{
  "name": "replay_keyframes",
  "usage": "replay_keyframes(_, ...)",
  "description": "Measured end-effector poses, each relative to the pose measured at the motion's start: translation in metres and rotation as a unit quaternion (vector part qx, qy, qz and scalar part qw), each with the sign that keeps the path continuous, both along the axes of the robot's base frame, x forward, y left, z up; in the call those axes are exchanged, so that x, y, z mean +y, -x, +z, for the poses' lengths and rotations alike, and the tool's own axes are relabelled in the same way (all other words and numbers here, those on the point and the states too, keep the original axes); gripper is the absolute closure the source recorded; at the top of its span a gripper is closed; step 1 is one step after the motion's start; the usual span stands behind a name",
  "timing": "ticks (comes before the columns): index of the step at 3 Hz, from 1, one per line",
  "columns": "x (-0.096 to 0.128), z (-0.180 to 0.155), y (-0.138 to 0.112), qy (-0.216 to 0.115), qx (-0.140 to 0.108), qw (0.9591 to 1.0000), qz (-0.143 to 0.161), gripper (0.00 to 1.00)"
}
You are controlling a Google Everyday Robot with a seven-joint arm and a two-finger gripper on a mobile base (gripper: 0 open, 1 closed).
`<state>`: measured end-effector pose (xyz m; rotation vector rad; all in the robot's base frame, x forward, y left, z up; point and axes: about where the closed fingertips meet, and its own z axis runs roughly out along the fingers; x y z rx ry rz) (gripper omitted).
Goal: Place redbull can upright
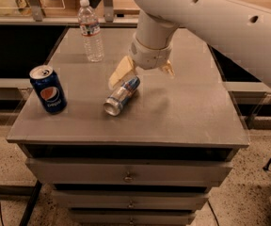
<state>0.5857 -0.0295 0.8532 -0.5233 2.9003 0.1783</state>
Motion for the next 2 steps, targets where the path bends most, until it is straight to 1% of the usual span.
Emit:
replay_keyframes(1,0.003,-0.003,-0.003,-0.021,0.007,0.9996,-0.015,0.00)
replay_keyframes(2,0.010,-0.019,-0.012,0.002,0.015,0.9987,-0.049,0.00)
